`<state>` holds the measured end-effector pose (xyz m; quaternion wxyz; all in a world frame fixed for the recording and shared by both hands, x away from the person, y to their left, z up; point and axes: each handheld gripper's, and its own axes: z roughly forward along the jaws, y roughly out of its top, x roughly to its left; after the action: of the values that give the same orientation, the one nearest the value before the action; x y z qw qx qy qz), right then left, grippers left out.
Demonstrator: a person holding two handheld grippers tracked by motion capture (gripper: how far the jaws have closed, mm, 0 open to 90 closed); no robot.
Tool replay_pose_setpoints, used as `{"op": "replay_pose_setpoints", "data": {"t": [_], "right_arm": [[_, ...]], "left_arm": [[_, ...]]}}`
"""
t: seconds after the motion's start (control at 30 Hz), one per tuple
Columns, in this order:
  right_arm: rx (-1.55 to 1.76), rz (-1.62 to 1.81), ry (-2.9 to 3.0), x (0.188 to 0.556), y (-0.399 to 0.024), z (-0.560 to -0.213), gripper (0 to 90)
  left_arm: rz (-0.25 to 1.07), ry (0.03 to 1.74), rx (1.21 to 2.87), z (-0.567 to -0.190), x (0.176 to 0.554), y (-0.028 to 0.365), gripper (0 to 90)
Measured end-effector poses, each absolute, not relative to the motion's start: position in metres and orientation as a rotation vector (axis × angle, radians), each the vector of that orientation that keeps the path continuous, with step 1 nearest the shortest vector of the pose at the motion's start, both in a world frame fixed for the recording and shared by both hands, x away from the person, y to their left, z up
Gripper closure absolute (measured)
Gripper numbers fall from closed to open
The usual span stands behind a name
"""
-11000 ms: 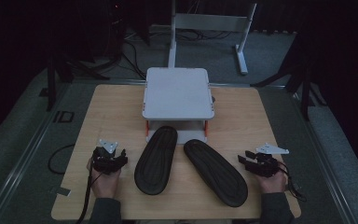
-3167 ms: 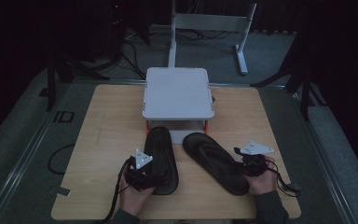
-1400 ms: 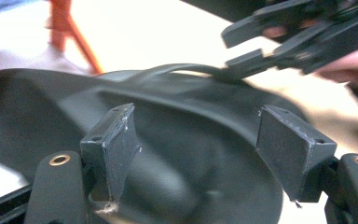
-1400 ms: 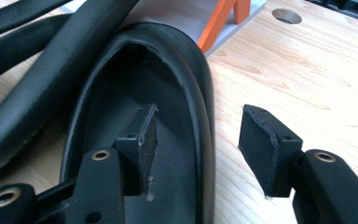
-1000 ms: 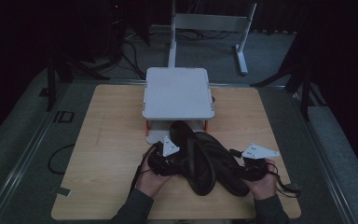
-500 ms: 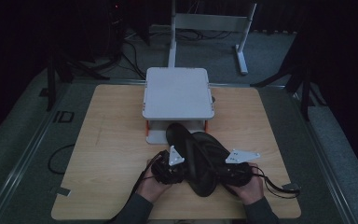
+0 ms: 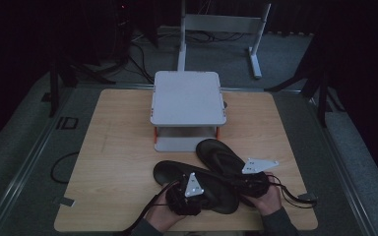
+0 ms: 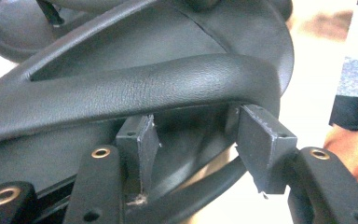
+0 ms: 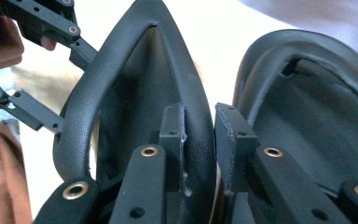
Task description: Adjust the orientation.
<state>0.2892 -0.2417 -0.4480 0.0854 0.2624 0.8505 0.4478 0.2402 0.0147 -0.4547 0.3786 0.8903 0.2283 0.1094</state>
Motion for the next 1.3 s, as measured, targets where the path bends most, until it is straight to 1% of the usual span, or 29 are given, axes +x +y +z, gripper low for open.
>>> {"op": "replay_pose_setpoints", "data": {"t": [0.07, 0.17, 0.27, 0.33, 0.37, 0.43, 0.53, 0.73, 0.83, 0.97, 1.03, 1.13, 1.17, 1.2, 1.23, 1.27, 1.3], "right_arm": [[0.782, 1.337, 2.546, 0.289, -0.240, -0.449, 73.3], [0.786, 1.327, 2.551, 0.290, -0.240, -0.449, 73.3], [0.785, 1.324, 2.559, 0.291, -0.240, -0.449, 73.4], [0.783, 1.324, 2.570, 0.291, -0.239, -0.450, 73.3], [0.777, 1.321, 2.575, 0.292, -0.238, -0.451, 73.3], [0.765, 1.290, 2.591, 0.291, -0.234, -0.453, 73.0], [0.763, 1.265, 2.602, 0.292, -0.233, -0.455, 72.8], [0.757, 1.281, 2.609, 0.292, -0.233, -0.454, 72.8], [0.752, 1.286, 2.624, 0.293, -0.232, -0.455, 72.8], [0.727, 1.243, 2.655, 0.293, -0.226, -0.458, 72.1], [0.710, 1.231, 2.673, 0.292, -0.223, -0.460, 72.1], [0.708, 1.247, 2.679, 0.292, -0.221, -0.461, 72.2], [0.701, 1.249, 2.681, 0.292, -0.220, -0.460, 72.1], [0.678, 1.234, 2.685, 0.292, -0.219, -0.460, 72.8], [0.676, 1.229, 2.679, 0.291, -0.218, -0.460, 70.7], [0.675, 1.262, 2.679, 0.291, -0.219, -0.459, 62.0], [0.680, 1.289, 2.669, 0.290, -0.220, -0.457, 58.0]], "left_arm": [[0.274, 0.590, 2.249, -0.454, 0.240, 0.024, 44.0], [0.309, 0.617, 2.214, -0.451, 0.241, 0.039, 41.3], [0.373, 0.645, 2.188, -0.446, 0.250, 0.048, 36.1], [0.446, 0.668, 2.170, -0.446, 0.258, 0.049, 26.9], [0.459, 0.653, 2.172, -0.447, 0.262, 0.049, 26.7], [0.511, 0.631, 2.190, -0.449, 0.265, 0.046, 20.0], [0.548, 0.585, 2.190, -0.449, 0.264, 0.044, 19.6], [0.554, 0.508, 2.236, -0.446, 0.259, 0.045, 18.7], [0.561, 0.490, 2.264, -0.450, 0.259, 0.044, 18.5], [0.600, 0.469, 2.286, -0.455, 0.263, 0.037, 15.9], [0.626, 0.439, 2.308, -0.456, 0.264, 0.031, 16.0], [0.631, 0.396, 2.337, -0.458, 0.264, 0.024, 16.8], [0.645, 0.356, 2.352, -0.462, 0.265, 0.019, 16.8], [0.632, 0.354, 2.354, -0.463, 0.265, 0.018, 23.3], [0.611, 0.355, 2.358, -0.463, 0.266, 0.018, 32.1], [0.609, 0.355, 2.358, -0.464, 0.265, 0.018, 39.9], [0.618, 0.356, 2.349, -0.464, 0.264, 0.019, 42.8]]}}
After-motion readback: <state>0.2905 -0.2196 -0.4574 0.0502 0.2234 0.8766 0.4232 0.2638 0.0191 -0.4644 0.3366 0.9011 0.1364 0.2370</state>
